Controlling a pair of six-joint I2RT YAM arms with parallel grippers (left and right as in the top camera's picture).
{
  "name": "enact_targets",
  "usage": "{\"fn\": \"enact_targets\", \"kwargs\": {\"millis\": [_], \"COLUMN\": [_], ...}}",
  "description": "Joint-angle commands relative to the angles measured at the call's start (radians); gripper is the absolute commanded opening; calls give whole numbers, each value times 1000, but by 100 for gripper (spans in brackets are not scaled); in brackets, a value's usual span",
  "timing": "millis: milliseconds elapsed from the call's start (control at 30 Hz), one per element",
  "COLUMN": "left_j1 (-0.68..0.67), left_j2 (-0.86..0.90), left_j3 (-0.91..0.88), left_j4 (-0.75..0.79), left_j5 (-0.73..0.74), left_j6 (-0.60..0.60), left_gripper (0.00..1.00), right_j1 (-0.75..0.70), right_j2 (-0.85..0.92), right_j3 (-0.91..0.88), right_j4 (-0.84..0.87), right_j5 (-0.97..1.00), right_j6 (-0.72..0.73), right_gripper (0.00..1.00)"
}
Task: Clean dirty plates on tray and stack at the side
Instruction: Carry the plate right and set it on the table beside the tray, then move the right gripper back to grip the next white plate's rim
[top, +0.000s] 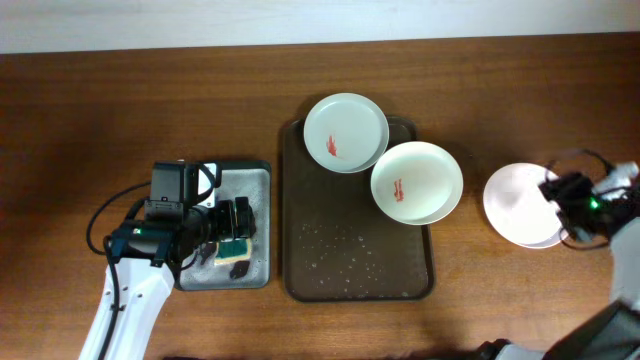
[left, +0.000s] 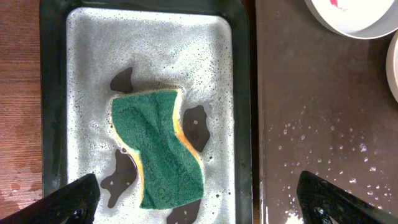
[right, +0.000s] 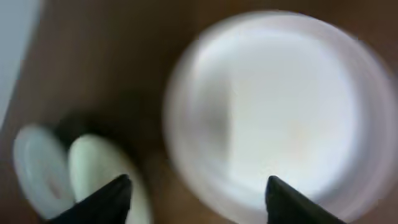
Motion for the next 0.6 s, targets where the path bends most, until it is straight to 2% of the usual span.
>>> {"fn": "enact_targets", "kwargs": {"millis": [0,100,167,267,300,333,367,400,567], "left_j1": [6,6,6,6,6,6,6,6,6], "left_j2": [-10,-10,-10,-10,-10,-10,-10,-10,-10], "left_j3": [18,18,18,18,18,18,18,18,18], "left_j4": [1,1,1,1,1,1,1,1,1], "left_j5": [11,11,11,11,11,11,11,11,11], "left_j6": [9,9,9,9,9,9,9,9,9], "left_gripper": [99,99,99,100,100,99,99,99,99], "right_j1": [256,498,560,567,567,567,564,564,565], "right_j2": [-75,32,131,239,270,290,296,284,91], "right_j3": [20,19,19,19,19,19,19,19,20], "right_j4": [-2,68,138,209,220,221,212,185,-3], "right_j5": [127,458,520,491,475,475,475,471,455], "right_j6": [-122,-122,-151,-151,-151,-151,-147,-143,-117], "right_gripper": [64,63,57,47,41,30,12,4,4]}}
